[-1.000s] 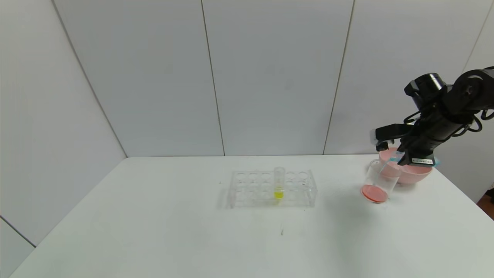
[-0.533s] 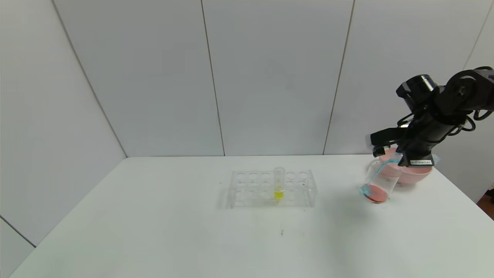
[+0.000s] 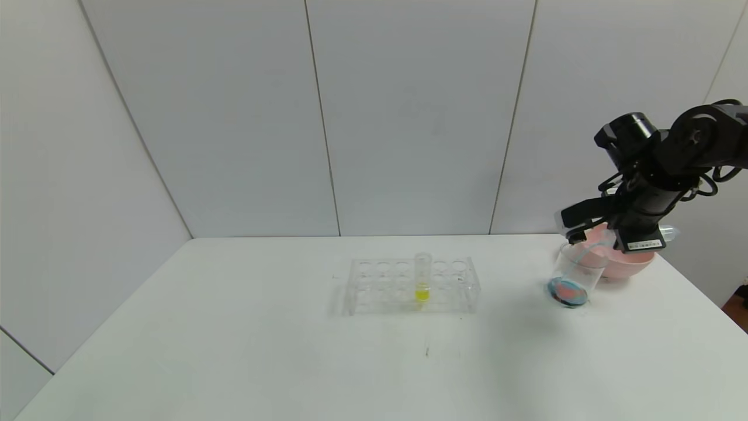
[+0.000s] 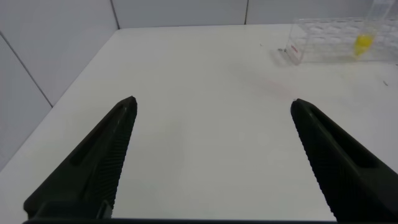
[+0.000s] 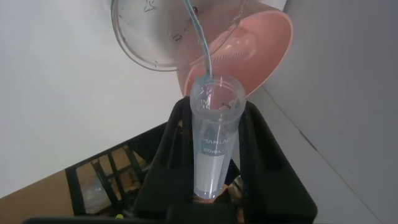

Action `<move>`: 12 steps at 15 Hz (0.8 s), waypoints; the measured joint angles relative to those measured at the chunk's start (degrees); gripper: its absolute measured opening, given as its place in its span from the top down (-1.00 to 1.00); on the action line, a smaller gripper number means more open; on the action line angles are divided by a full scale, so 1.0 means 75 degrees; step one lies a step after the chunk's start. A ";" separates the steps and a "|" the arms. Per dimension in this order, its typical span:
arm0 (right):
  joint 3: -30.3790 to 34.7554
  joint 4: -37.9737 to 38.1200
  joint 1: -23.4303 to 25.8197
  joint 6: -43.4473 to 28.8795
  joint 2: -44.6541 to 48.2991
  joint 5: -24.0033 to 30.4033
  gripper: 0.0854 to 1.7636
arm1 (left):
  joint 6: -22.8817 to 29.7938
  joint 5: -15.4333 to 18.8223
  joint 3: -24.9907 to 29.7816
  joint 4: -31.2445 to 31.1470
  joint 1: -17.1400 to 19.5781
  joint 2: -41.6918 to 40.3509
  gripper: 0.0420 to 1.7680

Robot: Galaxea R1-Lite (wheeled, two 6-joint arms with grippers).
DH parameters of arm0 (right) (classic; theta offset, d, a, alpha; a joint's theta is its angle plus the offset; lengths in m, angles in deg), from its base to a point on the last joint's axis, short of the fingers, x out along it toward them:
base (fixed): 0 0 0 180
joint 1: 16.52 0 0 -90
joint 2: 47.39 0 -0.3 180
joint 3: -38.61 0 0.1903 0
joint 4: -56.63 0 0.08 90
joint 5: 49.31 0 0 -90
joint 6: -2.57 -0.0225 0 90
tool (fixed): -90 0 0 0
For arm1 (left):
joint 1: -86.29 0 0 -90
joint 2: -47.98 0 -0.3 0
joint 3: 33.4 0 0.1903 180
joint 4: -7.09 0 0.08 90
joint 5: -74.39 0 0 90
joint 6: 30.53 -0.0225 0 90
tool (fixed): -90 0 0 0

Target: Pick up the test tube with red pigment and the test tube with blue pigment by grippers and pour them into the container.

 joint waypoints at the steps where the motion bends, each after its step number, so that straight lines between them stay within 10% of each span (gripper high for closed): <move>1: 0.0000 0.0011 -0.0026 0.0029 0.0008 -0.0029 0.53 | 0.0000 0.0000 0.0000 0.0000 0.0000 0.0000 -1.00; 12: 0.0000 0.0008 0.0052 0.0000 0.0163 0.0255 0.53 | 0.0000 0.0000 0.0000 -0.0003 0.0000 0.0000 -1.00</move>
